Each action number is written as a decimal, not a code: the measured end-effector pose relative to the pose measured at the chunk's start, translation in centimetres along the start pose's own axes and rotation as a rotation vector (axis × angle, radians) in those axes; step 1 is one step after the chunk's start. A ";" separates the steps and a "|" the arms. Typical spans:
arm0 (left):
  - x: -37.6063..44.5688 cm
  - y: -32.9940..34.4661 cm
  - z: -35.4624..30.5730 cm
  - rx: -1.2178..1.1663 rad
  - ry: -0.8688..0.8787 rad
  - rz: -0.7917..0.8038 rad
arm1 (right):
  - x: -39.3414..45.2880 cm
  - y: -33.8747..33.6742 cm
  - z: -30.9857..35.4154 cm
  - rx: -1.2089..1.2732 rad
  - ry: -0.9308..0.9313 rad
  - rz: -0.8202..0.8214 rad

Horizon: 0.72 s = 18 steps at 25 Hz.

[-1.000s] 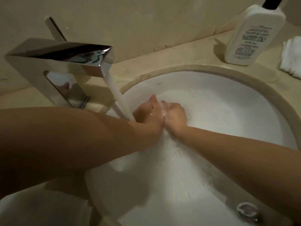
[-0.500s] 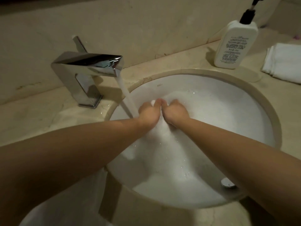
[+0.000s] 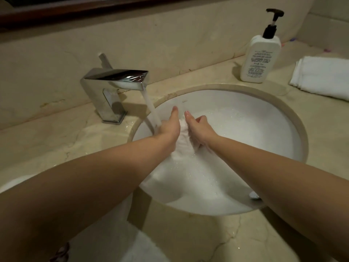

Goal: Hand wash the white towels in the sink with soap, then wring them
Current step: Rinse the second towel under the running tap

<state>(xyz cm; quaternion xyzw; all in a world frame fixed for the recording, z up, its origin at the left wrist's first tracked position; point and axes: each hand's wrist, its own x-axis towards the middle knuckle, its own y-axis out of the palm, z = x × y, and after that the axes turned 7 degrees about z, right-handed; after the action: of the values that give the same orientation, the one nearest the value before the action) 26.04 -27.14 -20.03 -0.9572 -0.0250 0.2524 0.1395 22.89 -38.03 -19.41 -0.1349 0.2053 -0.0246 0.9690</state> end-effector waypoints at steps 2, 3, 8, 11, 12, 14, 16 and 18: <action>-0.8 -0.8 -0.6 -0.024 0.054 -0.053 | -0.5 0.2 0.2 0.052 -0.097 -0.002; -1.6 -1.1 -1.2 -0.023 0.103 -0.071 | -0.6 0.3 0.2 0.067 -0.141 -0.015; -2.8 -0.3 -0.6 0.265 0.327 0.014 | -0.5 0.0 -0.9 0.103 -0.135 -0.054; -2.2 0.1 -0.2 0.429 0.372 0.009 | 0.0 -0.8 -1.3 -0.079 -0.115 -0.090; -2.0 0.2 -0.2 0.410 0.361 0.003 | 0.3 -0.9 -1.3 -0.154 -0.139 -0.133; -2.1 0.3 -0.3 0.280 0.306 0.022 | 0.7 -0.8 -1.1 -0.155 -0.197 -0.169; -2.7 0.3 -0.3 0.125 0.230 0.055 | 1.1 -0.4 -1.1 -0.071 -0.207 -0.139; -2.5 0.5 0.3 0.051 0.226 0.050 | 1.2 0.1 -1.2 0.015 -0.194 -0.094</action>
<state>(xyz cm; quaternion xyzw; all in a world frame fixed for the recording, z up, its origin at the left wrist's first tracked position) 23.68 -27.85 -19.19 -0.9760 0.0215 0.1467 0.1595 23.48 -38.32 -20.94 -0.1387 0.1040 -0.0583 0.9831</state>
